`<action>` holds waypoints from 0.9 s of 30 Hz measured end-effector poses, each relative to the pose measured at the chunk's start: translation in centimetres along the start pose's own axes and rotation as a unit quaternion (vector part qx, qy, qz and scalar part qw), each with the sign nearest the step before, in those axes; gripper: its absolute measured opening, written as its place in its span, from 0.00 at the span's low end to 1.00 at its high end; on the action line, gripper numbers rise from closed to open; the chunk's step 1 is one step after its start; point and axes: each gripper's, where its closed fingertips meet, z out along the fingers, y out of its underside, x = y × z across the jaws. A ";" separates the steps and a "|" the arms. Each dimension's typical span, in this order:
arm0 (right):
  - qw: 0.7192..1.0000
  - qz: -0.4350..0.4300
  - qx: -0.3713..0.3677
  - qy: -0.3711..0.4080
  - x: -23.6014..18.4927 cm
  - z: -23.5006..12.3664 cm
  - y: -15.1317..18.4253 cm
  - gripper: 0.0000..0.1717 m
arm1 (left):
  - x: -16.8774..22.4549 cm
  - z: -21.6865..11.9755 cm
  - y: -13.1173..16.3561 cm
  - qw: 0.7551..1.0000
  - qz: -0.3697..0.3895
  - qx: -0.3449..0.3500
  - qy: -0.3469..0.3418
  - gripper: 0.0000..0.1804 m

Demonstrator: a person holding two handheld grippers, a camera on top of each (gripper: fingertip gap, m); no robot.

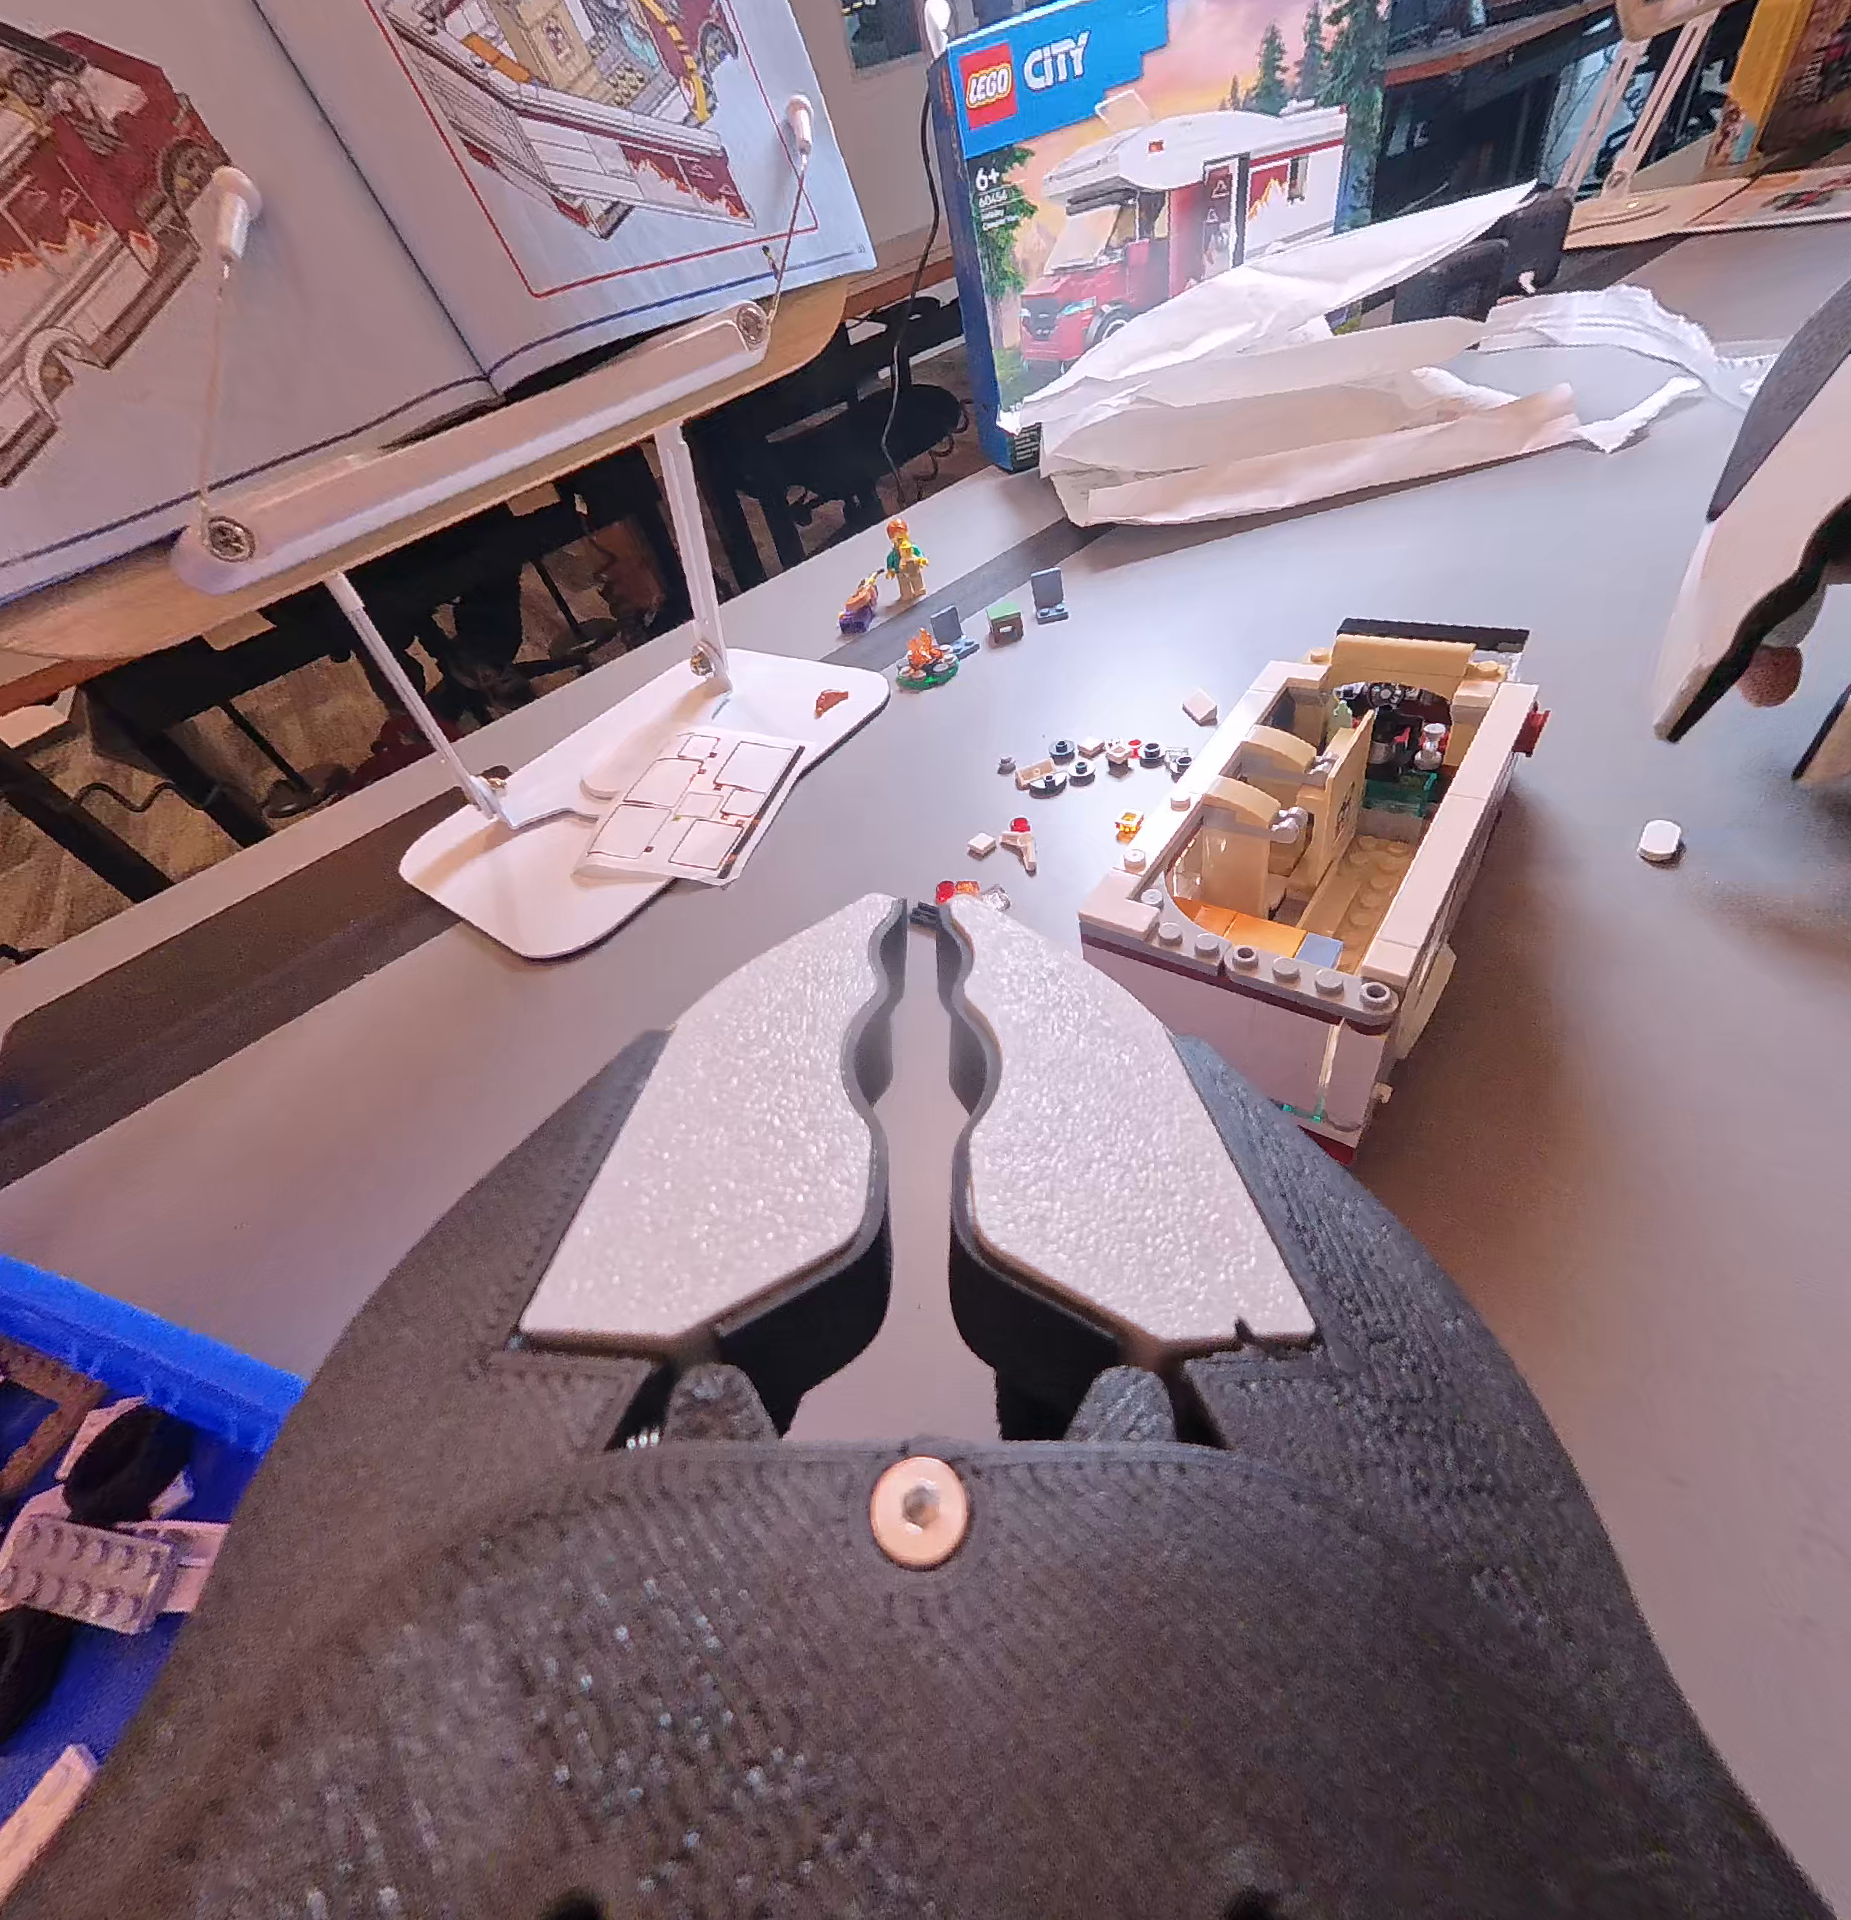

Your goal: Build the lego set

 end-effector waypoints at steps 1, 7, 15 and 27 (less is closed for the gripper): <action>0.999 0.005 0.039 0.012 0.3 -0.5 -0.8 0.15 | -0.1 0.0 0.0 1.000 -0.002 0.000 -0.002 0.03; 0.934 0.048 0.315 0.161 4.2 -6.2 -5.6 0.15 | -1.5 -0.6 -0.1 0.999 -0.017 0.010 -0.027 0.02; 0.859 0.069 0.369 0.347 8.2 -10.4 -3.9 0.18 | -3.9 -2.5 -1.5 0.997 -0.034 0.039 -0.065 0.03; 0.854 0.054 0.349 0.382 8.6 -10.4 -3.5 0.18 | -22.9 -11.8 -1.1 0.979 -0.058 -0.141 -0.138 0.06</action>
